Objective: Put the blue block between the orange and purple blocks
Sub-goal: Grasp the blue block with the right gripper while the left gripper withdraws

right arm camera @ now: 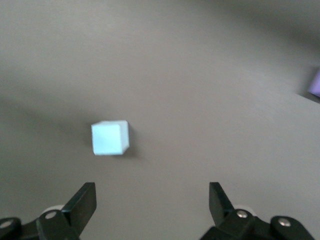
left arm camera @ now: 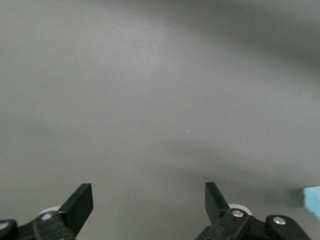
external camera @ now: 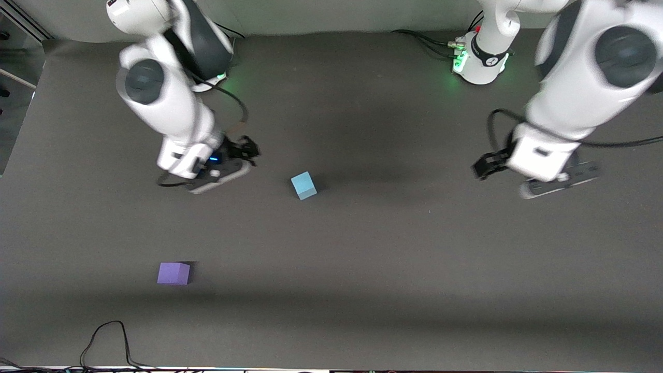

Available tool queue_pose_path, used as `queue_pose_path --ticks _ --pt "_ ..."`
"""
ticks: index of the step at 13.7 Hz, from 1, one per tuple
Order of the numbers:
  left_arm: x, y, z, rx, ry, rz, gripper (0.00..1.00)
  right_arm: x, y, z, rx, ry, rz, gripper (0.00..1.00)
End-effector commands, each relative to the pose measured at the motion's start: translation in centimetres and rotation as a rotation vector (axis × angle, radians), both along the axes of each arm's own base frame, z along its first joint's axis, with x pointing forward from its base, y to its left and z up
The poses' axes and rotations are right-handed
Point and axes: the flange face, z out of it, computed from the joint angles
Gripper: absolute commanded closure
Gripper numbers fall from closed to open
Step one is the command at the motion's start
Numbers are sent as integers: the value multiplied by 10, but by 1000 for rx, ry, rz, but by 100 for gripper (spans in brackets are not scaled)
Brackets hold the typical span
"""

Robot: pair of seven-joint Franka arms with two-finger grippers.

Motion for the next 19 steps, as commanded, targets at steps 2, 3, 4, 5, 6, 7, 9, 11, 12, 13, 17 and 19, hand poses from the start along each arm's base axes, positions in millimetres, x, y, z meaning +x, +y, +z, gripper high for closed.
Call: queue_pose_path --ticks 2,3,4,5,6,7,9,11,12,13,17,19 --pt "-28 58 10 -12 14 -73 0 -3 58 -102 -7 -8 27 0" --pt "-33 83 11 -16 21 -133 0 -10 68 -129 -3 -20 -5 0" --pt "-38 111 18 -22 25 -173 0 -23 85 -152 2 -32 -20 0" --pt "-43 126 18 -23 58 -199 0 -35 99 -172 4 -42 -34 0" --pt "-45 134 20 -14 68 -212 0 -44 104 -191 4 -45 -57 0" --pt "-46 138 20 -4 78 -221 0 -56 112 -202 11 -57 -57 0" --pt "-48 139 18 17 100 -272 0 -66 109 -228 22 -82 -51 0" --pt "-50 132 21 22 109 -271 0 -66 106 -237 22 -91 -51 0" --pt "-51 127 27 23 109 -279 0 -66 106 -237 22 -91 -47 0" --pt "-51 127 31 26 101 -281 0 -65 103 -238 17 -90 -46 1" --pt "-49 133 36 25 94 -270 0 -53 89 -221 -5 -80 -45 3" --pt "-48 135 40 25 83 -271 0 -51 89 -215 -9 -73 -42 1"
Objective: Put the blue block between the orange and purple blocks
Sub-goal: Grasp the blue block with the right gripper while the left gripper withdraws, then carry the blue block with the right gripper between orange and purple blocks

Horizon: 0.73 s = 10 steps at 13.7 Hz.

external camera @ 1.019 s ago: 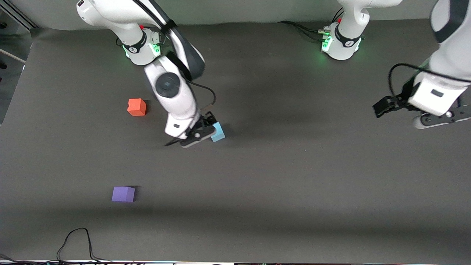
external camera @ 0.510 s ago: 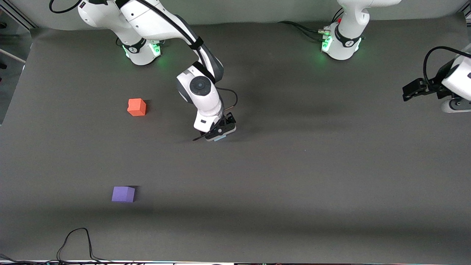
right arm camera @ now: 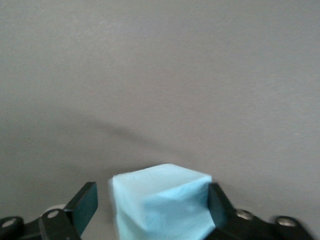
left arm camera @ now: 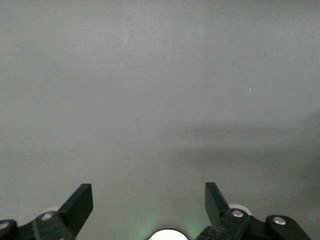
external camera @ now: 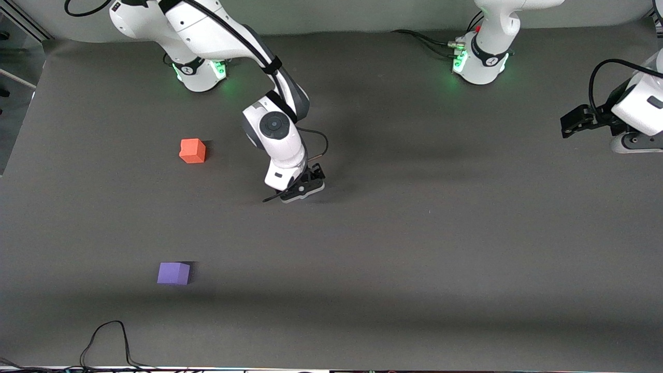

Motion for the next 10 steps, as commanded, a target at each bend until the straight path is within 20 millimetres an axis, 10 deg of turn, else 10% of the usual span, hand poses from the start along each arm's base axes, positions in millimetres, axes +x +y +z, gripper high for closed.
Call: queue_pose_path --ticks 1,10 --pt "-2 4 16 8 -12 -15 0 0 -2 12 1 14 11 0" --pt "-6 15 23 21 12 2 0 -3 -5 -3 -9 25 1 8"
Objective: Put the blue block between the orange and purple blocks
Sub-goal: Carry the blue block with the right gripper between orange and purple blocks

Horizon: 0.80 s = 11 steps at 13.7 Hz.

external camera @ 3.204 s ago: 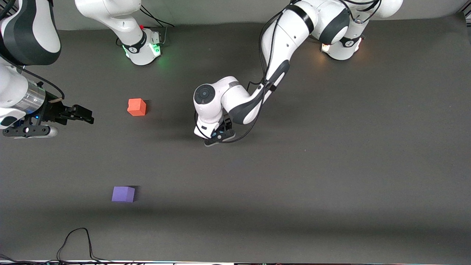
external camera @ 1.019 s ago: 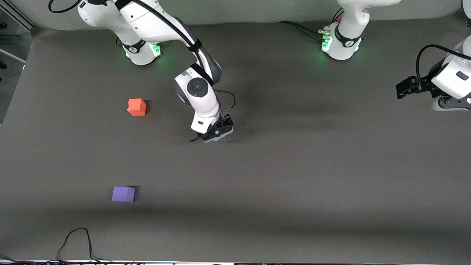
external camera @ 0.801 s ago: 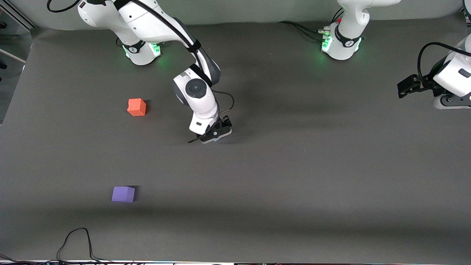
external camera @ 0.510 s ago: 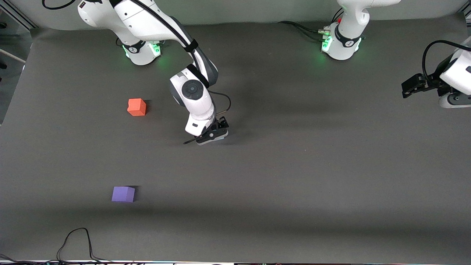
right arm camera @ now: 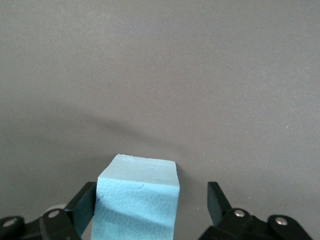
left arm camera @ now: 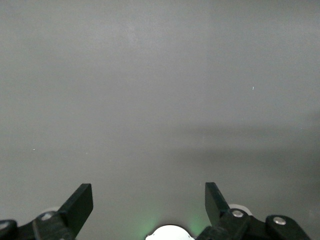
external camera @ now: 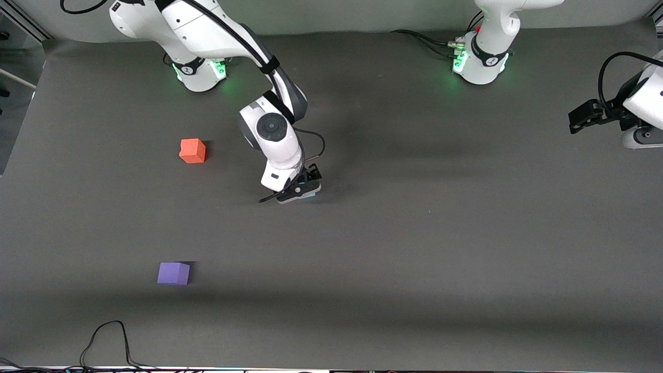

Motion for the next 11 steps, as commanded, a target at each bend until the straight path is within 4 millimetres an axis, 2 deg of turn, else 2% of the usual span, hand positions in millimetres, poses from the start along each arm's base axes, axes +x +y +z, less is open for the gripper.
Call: queue_pose_path --ticks 1,2,3,4,6,8,11 --pt "-2 11 8 13 7 -2 0 -2 -2 1 7 7 -5 28" --pt "-3 11 9 13 4 1 0 -2 -2 2 8 8 -8 44" --pt "-2 14 10 11 -1 5 0 -2 -2 6 10 8 -9 56" --pt "-1 17 10 11 -7 9 0 -1 -3 8 11 7 -12 64" --pt "-2 18 14 11 -15 14 0 9 -15 28 7 16 -24 64" --pt "-1 26 15 10 -21 29 0 29 -49 69 -11 43 -56 64" --pt "-1 33 16 7 -24 38 0 63 -129 132 -16 37 -179 64"
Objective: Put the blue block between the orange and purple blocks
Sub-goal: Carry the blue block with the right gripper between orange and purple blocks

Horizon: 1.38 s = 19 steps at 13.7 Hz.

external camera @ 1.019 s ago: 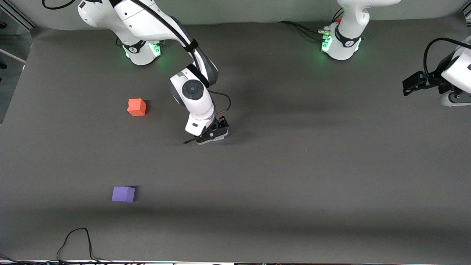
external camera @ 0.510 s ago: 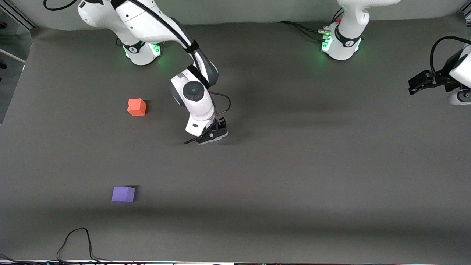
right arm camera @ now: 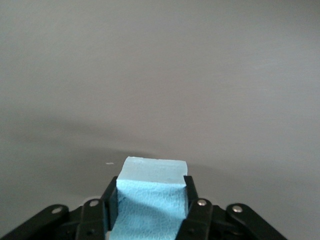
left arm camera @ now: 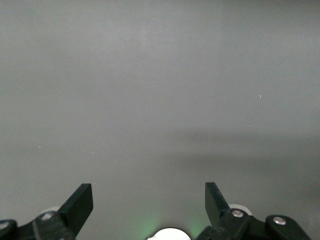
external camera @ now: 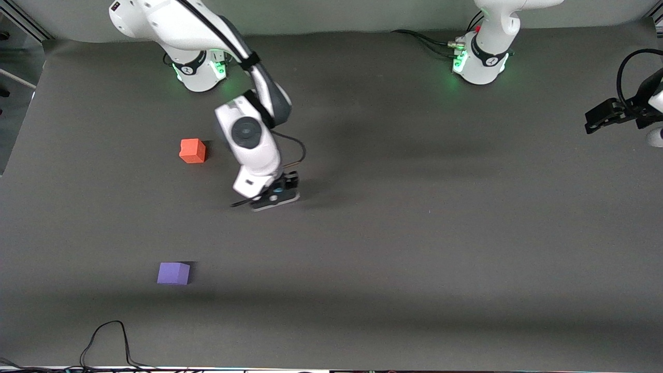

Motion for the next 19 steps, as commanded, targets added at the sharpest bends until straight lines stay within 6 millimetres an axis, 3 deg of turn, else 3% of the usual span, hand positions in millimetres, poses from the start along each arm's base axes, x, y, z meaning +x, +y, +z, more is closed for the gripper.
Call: queue_pose_path --ticks 1,3,6,9,11,16,18,19 --pt "-2 4 7 8 3 -13 0 18 -76 51 13 14 -90 64" --pt "-3 5 6 3 5 -16 0 26 -143 51 18 55 -118 64" --pt "-6 8 3 -7 25 -11 0 31 -233 20 88 106 -133 64" --pt "-12 23 6 -13 41 20 0 30 -276 -14 34 94 -124 64" --pt "-11 23 5 -12 37 21 0 14 -288 -41 30 57 -136 64" --pt "-9 22 5 -3 42 19 0 11 -287 -76 99 69 -113 64" --pt "-9 22 6 -1 40 19 0 10 -288 -79 92 69 -114 57" --pt "-9 22 6 -1 37 19 0 12 -287 -80 89 68 -110 46"
